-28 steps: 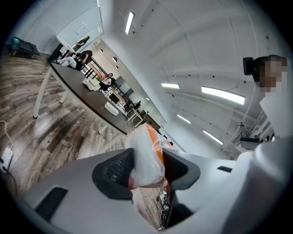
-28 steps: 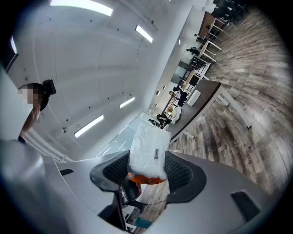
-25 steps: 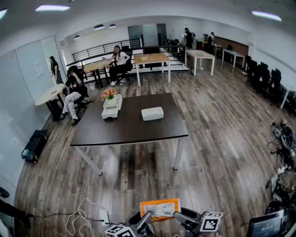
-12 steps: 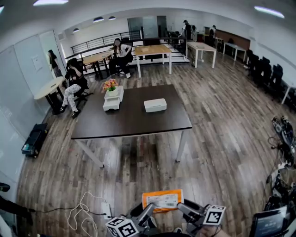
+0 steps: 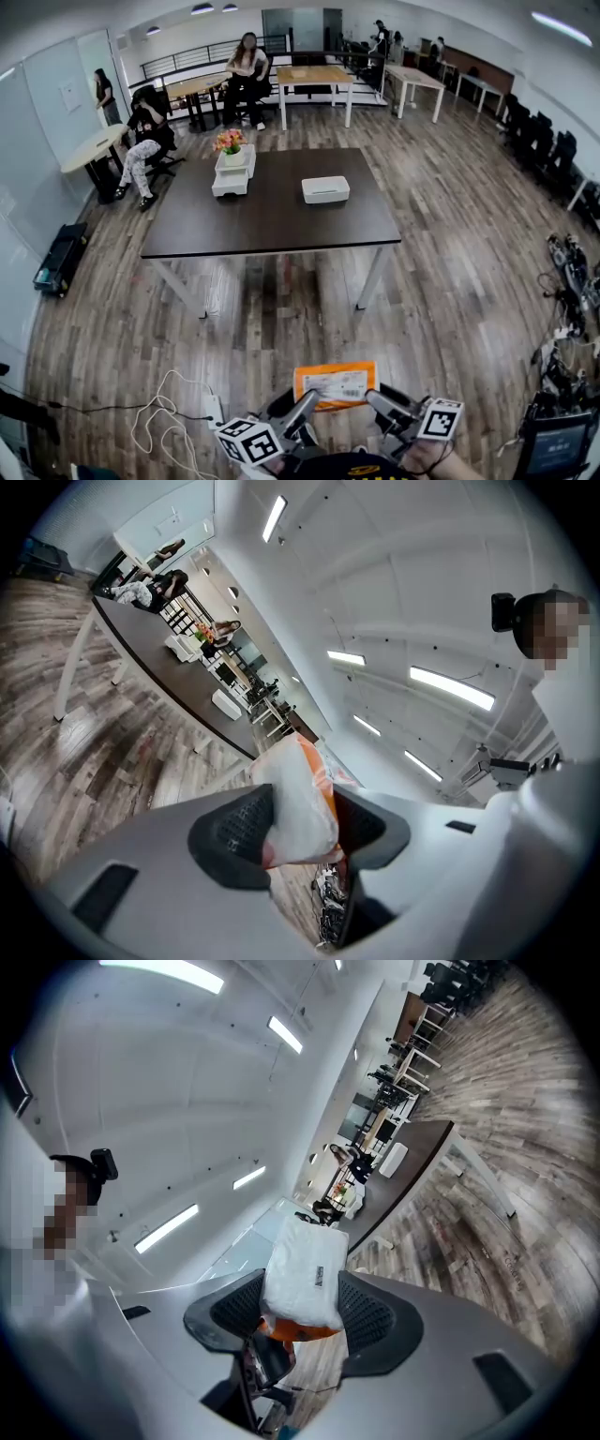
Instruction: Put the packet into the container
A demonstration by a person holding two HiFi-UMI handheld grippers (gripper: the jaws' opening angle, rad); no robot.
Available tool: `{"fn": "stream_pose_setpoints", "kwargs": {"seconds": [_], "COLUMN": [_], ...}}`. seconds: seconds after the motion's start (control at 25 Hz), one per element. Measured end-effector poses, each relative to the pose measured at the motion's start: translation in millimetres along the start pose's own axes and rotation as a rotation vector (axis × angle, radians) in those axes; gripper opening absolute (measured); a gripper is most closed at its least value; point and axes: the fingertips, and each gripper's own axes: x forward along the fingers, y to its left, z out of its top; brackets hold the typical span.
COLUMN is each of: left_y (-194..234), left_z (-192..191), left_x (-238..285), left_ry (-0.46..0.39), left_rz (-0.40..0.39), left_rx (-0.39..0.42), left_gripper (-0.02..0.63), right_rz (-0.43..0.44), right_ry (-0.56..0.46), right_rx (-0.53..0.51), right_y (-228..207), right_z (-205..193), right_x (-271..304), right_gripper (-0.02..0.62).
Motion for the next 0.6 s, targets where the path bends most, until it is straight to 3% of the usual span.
{"fn": "stream_pose_setpoints", "kwargs": {"seconds": [0.6], "left_y": [35], "left_z": [24], "left_x": [1], "left_ry": [0.035], "left_rz": [-0.006], "left_rx": [-0.044], "left_gripper": [0.183], "right_rz": [-0.055], "right_ry": [-0.012], "right_rx": [0.063], "right_y": [-11], "right_z": [-5], "right_x": [38], "right_gripper": [0.245]}}
